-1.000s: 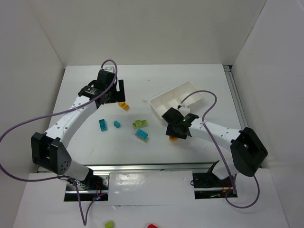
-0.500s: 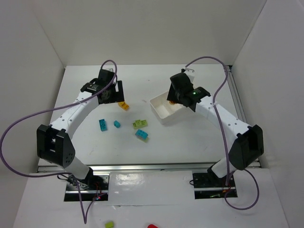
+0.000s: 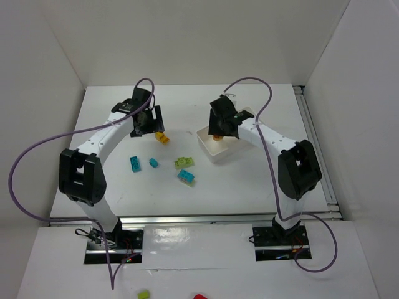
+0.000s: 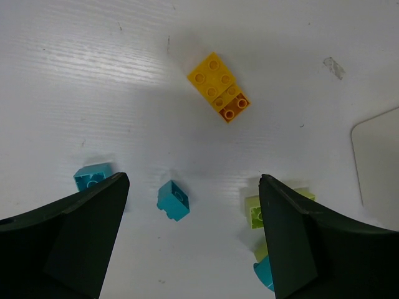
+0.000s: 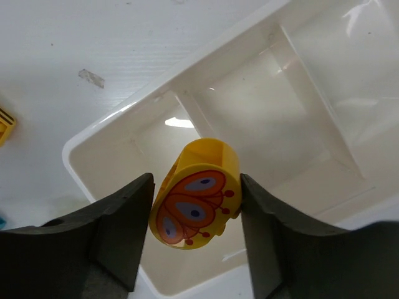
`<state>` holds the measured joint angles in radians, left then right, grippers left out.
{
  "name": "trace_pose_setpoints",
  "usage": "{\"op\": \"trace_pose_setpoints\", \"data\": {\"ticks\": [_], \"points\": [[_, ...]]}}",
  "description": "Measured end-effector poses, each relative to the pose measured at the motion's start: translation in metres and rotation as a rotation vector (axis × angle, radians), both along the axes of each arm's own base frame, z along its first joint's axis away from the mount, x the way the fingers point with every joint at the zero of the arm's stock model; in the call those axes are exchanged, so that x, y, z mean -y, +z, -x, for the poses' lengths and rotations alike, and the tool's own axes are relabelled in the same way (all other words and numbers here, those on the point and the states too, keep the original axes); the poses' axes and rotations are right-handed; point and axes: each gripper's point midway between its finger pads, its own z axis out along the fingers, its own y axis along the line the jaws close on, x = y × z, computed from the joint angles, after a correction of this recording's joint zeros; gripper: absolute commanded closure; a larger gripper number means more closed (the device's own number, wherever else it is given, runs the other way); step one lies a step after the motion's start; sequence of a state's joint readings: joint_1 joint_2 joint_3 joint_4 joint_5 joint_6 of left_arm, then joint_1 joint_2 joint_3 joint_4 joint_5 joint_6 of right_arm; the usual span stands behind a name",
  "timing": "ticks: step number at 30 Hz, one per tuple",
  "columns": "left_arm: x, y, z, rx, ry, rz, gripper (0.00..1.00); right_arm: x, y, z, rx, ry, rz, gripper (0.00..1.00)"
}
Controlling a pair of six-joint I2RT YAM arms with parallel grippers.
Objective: Sort the legos into containers by color
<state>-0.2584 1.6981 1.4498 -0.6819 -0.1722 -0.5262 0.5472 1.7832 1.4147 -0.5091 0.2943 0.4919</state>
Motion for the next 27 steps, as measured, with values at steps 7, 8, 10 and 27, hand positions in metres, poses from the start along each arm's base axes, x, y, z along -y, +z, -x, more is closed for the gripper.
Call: {"op": "trace_pose_setpoints", "data": {"ticks": [7,8,10,27], "points": [[0.010,-0.017,-0.014,-0.057,0.006,0.024,0.07,-0.011,0.016,-0.009,0.038,0.041,-0.018,0.22],[0.011,-0.020,-0.018,-0.064,0.011,0.026,0.09,-0.012,0.020,-0.010,0.048,0.042,-0.018,0.24],[0.015,-0.026,-0.024,-0.078,0.017,0.034,0.10,-0.010,0.029,-0.010,0.069,0.043,-0.020,0.25],[0.027,-0.071,-0.053,-0.186,0.237,0.126,0.19,0.039,0.057,0.021,0.148,-0.043,-0.019,0.10]]}}
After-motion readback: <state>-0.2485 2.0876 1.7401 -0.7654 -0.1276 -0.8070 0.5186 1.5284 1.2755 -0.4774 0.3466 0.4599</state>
